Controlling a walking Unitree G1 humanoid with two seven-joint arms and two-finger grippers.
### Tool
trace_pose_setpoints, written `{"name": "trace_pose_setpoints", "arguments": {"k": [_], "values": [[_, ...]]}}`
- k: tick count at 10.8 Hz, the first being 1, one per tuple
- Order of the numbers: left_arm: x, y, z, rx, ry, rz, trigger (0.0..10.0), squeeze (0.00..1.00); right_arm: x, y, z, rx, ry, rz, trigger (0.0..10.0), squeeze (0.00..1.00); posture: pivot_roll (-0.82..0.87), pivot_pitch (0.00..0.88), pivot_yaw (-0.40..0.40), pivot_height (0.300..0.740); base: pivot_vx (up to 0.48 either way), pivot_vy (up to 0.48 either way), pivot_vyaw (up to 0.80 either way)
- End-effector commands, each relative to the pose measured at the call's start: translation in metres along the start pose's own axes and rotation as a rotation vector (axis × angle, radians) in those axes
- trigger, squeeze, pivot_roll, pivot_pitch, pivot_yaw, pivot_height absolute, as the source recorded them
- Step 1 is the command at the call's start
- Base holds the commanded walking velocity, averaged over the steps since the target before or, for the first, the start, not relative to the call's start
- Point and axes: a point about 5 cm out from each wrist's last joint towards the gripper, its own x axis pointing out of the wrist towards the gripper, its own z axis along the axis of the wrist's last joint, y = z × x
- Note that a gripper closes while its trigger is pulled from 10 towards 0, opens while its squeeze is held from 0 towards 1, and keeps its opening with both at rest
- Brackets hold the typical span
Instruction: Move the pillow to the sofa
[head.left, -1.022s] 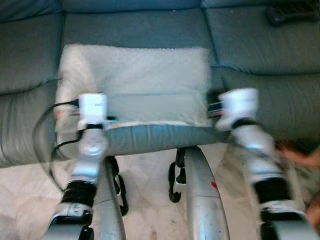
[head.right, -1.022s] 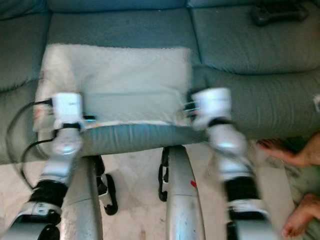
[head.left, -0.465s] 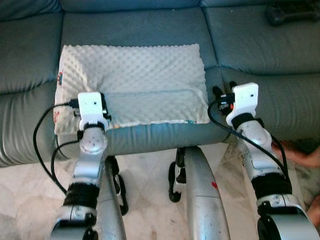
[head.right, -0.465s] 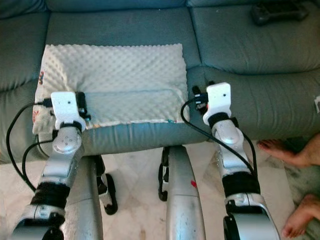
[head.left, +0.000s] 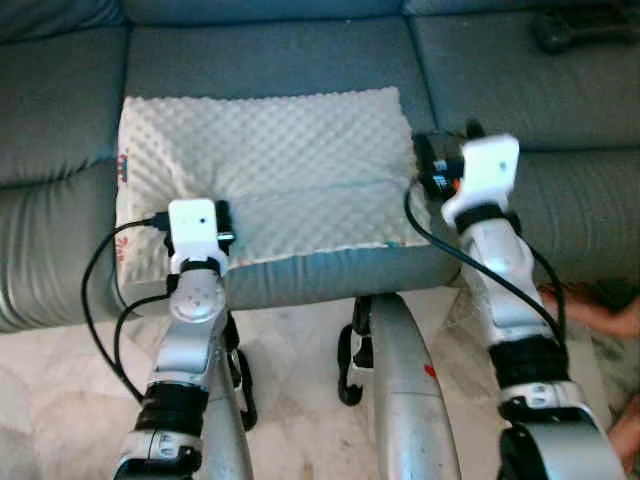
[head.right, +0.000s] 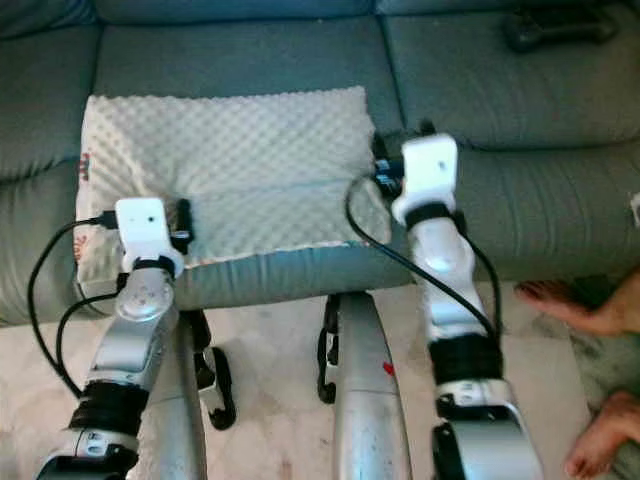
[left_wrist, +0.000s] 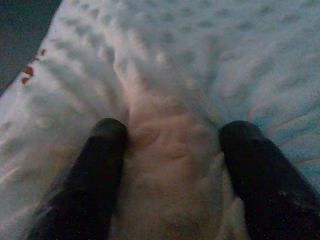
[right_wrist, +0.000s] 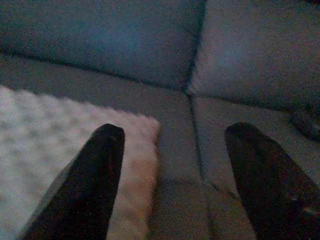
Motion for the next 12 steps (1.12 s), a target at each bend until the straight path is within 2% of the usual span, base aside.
{"name": "trace_pose_setpoints", "arguments": {"k": [1, 2, 4, 5, 6, 7, 8, 10, 11, 12], "values": [[-0.009, -0.012, -0.026, -0.001, 0.124, -0.068, 10.0, 1.00, -0.004, 0.007, -0.005, 0.001, 0.020, 0.012, 10.0, 1.00, -0.03, 0.392, -0.029, 0.583, 0.000, 0.000, 0.00], [-0.007, -0.018, -0.024, -0.005, 0.126, -0.096, 10.0, 1.00, -0.005, 0.013, -0.005, 0.012, 0.022, 0.018, 10.0, 1.00, -0.03, 0.397, -0.033, 0.583, 0.000, 0.000, 0.00], [-0.002, -0.023, -0.012, 0.021, 0.050, -0.154, 10.0, 1.00, -0.007, 0.021, -0.003, 0.031, 0.020, 0.026, 10.0, 1.00, -0.04, 0.397, -0.037, 0.583, 0.000, 0.000, 0.00], [0.001, -0.025, 0.004, 0.052, -0.030, -0.200, 10.0, 1.00, -0.010, 0.025, -0.004, 0.018, 0.022, 0.029, 10.0, 1.00, -0.03, 0.391, -0.036, 0.583, 0.000, 0.000, 0.00], [-0.003, -0.024, 0.007, 0.090, -0.041, -0.224, 10.0, 1.00, -0.013, 0.030, -0.007, 0.016, 0.031, 0.025, 10.0, 1.00, -0.03, 0.381, -0.031, 0.583, 0.000, 0.000, 0.00], [-0.006, -0.021, 0.008, 0.131, -0.053, -0.227, 10.0, 1.00, -0.014, 0.032, -0.007, 0.015, 0.034, 0.025, 10.0, 1.00, -0.03, 0.378, -0.029, 0.583, 0.000, 0.000, 0.00], [-0.011, -0.011, 0.012, 0.208, -0.098, -0.209, 10.0, 1.00, -0.017, 0.036, -0.007, 0.020, 0.037, 0.024, 10.0, 1.00, -0.03, 0.372, -0.023, 0.583, 0.000, 0.000, 0.00], [-0.015, 0.007, 0.025, 0.235, -0.168, -0.136, 10.0, 1.00, -0.021, 0.043, -0.009, 0.031, 0.045, 0.020, 10.0, 1.00, -0.01, 0.364, -0.021, 0.583, 0.000, 0.000, 0.00], [-0.015, 0.012, 0.033, 0.212, -0.207, -0.103, 10.0, 0.87, -0.022, 0.047, -0.009, 0.039, 0.044, 0.025, 10.0, 1.00, -0.01, 0.358, -0.023, 0.583, 0.000, 0.000, 0.00], [-0.015, 0.022, 0.048, 0.193, -0.266, -0.051, 10.0, 0.00, -0.024, 0.050, -0.009, 0.047, 0.043, 0.030, 10.0, 1.00, -0.01, 0.331, -0.027, 0.583, 0.000, 0.000, 0.00]]}}
